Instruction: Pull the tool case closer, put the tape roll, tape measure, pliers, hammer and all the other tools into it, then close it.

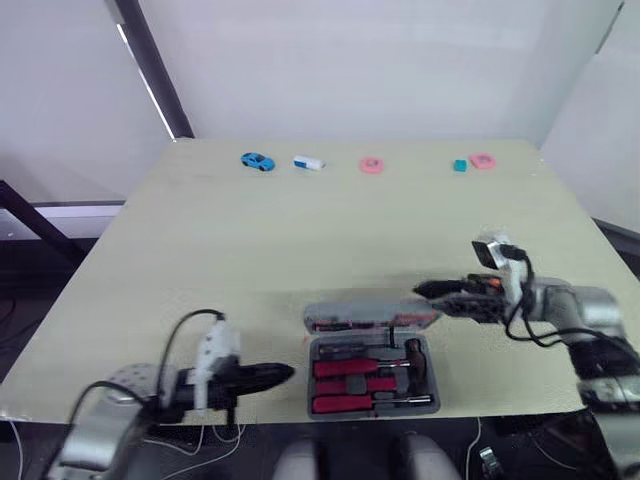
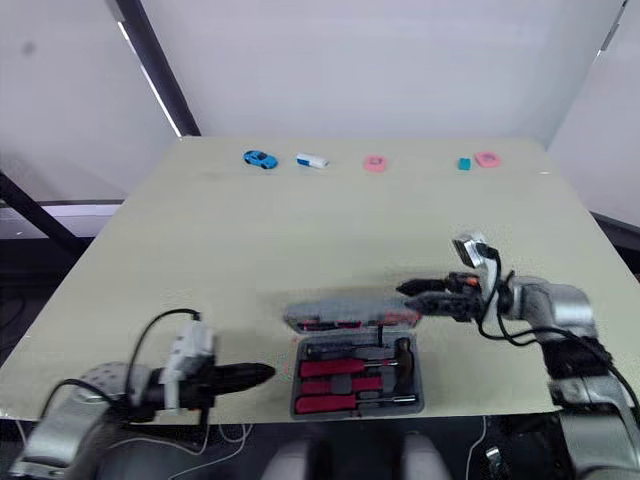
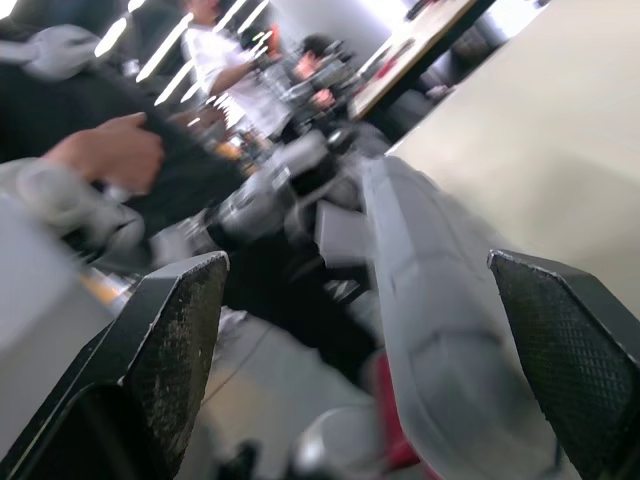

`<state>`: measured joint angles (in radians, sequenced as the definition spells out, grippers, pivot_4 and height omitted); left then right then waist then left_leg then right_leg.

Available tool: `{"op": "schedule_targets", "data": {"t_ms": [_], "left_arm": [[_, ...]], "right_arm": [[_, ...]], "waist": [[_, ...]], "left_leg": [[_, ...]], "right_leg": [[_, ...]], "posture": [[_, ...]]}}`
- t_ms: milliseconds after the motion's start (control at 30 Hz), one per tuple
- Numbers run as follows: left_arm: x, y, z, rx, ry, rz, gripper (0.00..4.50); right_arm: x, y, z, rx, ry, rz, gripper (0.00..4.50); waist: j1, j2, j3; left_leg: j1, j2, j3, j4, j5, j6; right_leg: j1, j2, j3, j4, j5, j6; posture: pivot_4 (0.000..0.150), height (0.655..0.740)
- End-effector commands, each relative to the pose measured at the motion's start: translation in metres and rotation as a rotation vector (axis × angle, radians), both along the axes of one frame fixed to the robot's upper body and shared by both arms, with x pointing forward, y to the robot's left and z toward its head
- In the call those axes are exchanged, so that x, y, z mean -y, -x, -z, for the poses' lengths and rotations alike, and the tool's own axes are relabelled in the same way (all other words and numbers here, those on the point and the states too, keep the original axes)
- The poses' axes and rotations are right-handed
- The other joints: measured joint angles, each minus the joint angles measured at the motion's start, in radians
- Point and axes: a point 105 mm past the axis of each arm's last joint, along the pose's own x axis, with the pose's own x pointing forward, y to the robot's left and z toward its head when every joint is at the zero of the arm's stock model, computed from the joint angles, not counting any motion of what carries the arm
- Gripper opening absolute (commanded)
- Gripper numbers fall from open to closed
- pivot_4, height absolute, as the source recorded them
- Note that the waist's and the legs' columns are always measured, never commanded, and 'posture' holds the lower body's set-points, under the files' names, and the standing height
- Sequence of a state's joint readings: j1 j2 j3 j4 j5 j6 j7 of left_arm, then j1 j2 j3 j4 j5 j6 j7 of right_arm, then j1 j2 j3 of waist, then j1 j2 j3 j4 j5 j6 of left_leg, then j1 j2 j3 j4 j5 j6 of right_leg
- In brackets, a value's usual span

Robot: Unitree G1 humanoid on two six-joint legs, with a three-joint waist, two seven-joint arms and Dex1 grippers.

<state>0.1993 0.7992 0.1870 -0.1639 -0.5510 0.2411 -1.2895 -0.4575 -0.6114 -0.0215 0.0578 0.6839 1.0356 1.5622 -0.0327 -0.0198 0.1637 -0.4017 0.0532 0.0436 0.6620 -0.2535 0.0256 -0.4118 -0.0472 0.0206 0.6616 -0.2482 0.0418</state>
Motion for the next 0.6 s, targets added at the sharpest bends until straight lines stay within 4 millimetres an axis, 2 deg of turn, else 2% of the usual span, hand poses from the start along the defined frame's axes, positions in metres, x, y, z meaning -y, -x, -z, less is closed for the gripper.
{"op": "schedule_targets", "data": {"t_ms": [33,100,167,267,300,333,400,533,600], "left_arm": [[-0.030,-0.003,-0.021,0.075,-0.013,-0.063,0.00],[-0.044,-0.012,-0.032,0.115,-0.014,-0.128,0.00],[-0.050,-0.019,-0.042,0.158,-0.001,-0.158,0.41],[-0.048,-0.025,-0.052,0.224,-0.019,-0.145,1.08],[-0.047,-0.024,-0.053,0.234,-0.047,-0.130,1.71],[-0.047,-0.021,-0.054,0.219,-0.053,-0.113,1.94],[-0.051,-0.020,-0.050,0.199,-0.119,-0.123,2.73],[-0.058,-0.017,-0.039,0.196,-0.214,-0.115,4.46],[-0.059,-0.018,-0.039,0.210,-0.214,-0.114,4.46]], "right_arm": [[0.006,0.022,-0.009,0.051,0.016,0.020,4.40],[0.013,0.026,-0.003,0.099,0.062,0.110,4.40],[0.023,0.028,0.001,0.194,0.119,0.216,4.50],[0.045,0.035,0.006,0.337,0.211,0.346,4.50],[0.059,0.039,0.013,0.367,0.278,0.382,4.50],[0.073,0.043,0.018,0.400,0.334,0.416,4.50],[0.096,0.045,0.027,0.493,0.427,0.482,4.50],[0.117,0.051,0.034,0.591,0.484,0.505,4.50],[0.123,0.051,0.036,0.601,0.489,0.524,4.50]], "waist": [[0.002,0.000,0.000],[0.005,0.000,0.000],[0.008,0.000,0.000],[0.023,-0.001,0.000],[0.026,-0.001,0.000],[0.028,-0.001,0.000],[0.027,-0.003,0.001],[0.015,-0.003,0.001],[0.015,-0.003,0.001]], "left_leg": [[0.000,0.000,0.001,0.000,0.000,0.000],[0.000,-0.001,0.003,0.000,0.000,0.000],[0.000,-0.001,0.003,0.001,0.000,0.000],[0.000,-0.001,0.004,0.002,0.000,0.000],[0.000,-0.002,0.004,0.002,0.000,0.000],[0.000,-0.002,0.005,0.001,0.000,0.000],[-0.001,-0.006,0.005,0.001,0.000,0.000],[0.002,-0.005,0.006,0.000,0.000,0.000],[0.003,-0.004,0.006,0.000,0.000,0.000]], "right_leg": [[0.000,0.000,0.000,0.000,0.000,0.000],[0.000,-0.001,0.001,-0.001,-0.001,-0.001],[0.000,-0.001,0.002,-0.001,-0.001,-0.001],[0.000,-0.001,0.002,-0.001,-0.001,0.000],[0.000,-0.001,0.002,-0.001,-0.001,0.000],[0.000,-0.001,0.002,-0.001,-0.001,0.000],[0.001,-0.001,0.001,-0.003,-0.001,0.000],[0.001,0.000,0.003,-0.002,-0.003,0.004],[0.001,0.001,0.004,-0.001,-0.003,0.004]], "posture": [[0.150,0.7400],[0.150,0.7400],[0.150,0.7400],[0.150,0.7400],[0.150,0.7400],[0.150,0.7400],[0.150,0.7400],[0.150,0.7400],[0.150,0.7400]]}}
